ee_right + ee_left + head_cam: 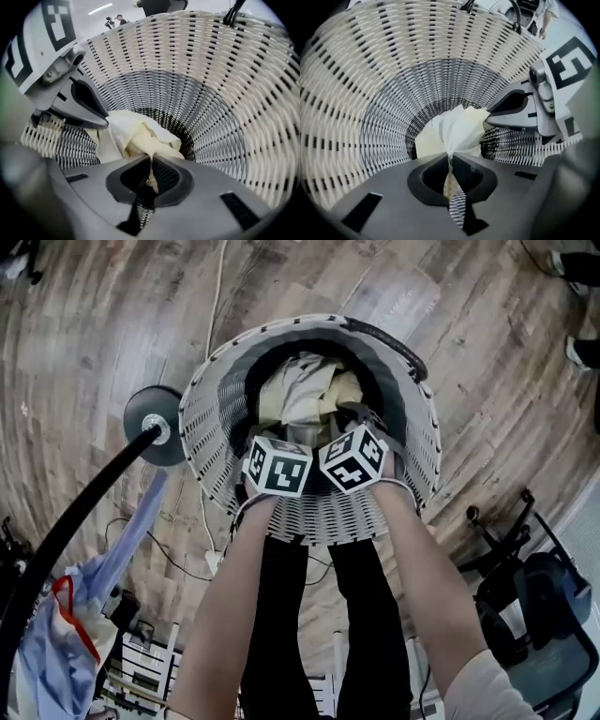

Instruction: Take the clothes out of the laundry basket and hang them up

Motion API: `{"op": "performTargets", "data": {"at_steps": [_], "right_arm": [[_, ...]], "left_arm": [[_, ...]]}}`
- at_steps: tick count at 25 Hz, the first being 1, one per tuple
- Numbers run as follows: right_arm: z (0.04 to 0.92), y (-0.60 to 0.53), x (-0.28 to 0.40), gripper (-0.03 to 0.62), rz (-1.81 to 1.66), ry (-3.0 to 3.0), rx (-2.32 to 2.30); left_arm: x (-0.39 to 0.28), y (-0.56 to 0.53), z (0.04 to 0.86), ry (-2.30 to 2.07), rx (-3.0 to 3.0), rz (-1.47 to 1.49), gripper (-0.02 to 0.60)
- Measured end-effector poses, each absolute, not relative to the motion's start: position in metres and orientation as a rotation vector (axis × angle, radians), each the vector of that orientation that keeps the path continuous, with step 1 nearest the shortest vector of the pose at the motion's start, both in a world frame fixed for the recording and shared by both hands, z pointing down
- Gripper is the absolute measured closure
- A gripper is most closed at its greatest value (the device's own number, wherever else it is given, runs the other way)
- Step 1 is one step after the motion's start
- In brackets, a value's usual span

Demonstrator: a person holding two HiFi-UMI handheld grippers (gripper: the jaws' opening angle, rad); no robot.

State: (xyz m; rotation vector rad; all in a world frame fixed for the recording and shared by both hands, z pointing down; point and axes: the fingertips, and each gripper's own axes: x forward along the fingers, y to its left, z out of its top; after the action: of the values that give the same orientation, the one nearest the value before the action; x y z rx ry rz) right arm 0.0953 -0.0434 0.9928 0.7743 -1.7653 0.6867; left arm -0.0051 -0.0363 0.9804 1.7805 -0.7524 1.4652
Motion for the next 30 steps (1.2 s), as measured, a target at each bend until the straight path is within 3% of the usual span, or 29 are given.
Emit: {"op": "performTargets", "data": {"at_steps": [21,30], "right_arm": [[0.776,-0.027,0.127,0.572,0.702,-1.811,0.938],[0.679,-0.031,0.129,0.572,0.62,-1.931,0.94]], "left_arm": [[0.011,-0.01,0.781,-0.678,2.071,1.501,0.548],[0.011,-0.006,0.702,-0.794,2.048,1.376,0.546]]}}
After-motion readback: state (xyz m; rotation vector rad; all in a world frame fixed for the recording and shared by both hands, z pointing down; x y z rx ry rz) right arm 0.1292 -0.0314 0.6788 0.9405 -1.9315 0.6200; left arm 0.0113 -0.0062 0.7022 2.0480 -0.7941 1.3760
